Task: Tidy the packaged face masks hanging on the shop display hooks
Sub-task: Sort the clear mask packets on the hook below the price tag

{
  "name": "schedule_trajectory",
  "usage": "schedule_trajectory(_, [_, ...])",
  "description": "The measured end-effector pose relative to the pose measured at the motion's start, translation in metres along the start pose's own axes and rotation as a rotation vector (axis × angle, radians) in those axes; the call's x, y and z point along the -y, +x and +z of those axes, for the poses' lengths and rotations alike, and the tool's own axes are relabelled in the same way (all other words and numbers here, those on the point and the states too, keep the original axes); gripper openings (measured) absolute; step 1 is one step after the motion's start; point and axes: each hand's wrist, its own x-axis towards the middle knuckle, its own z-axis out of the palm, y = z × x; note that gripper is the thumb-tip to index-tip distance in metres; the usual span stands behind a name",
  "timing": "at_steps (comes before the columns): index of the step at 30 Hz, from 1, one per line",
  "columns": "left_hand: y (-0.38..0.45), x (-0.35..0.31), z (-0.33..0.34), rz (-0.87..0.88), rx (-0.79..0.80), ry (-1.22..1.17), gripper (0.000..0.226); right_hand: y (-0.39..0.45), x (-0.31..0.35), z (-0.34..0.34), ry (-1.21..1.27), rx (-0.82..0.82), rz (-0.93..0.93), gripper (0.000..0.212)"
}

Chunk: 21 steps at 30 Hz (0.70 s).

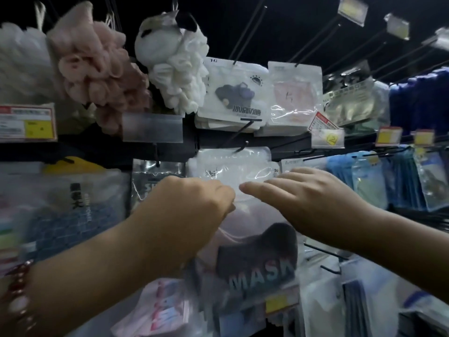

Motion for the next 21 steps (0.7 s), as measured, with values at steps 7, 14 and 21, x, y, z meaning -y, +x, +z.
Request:
schedule_trajectory(7, [0.018,0.009,0.005,0.132,-0.003,-0.066,0.04,-0.018,-0.028,-0.004,0.024,0.038,-0.011,0.055])
schedule_trajectory(14, [0.029,0.032,-0.003,-0.127,0.099,-0.478,0.034,-0.047,-0.072,-0.021,-0.118,0.063,0.079,0.081])
schedule_trajectory(21, [0.058,0.018,0.017,-0.153,0.026,-0.312,0.024,-0.038,-0.079,-0.015,-0.081,0.028,-0.09,0.044])
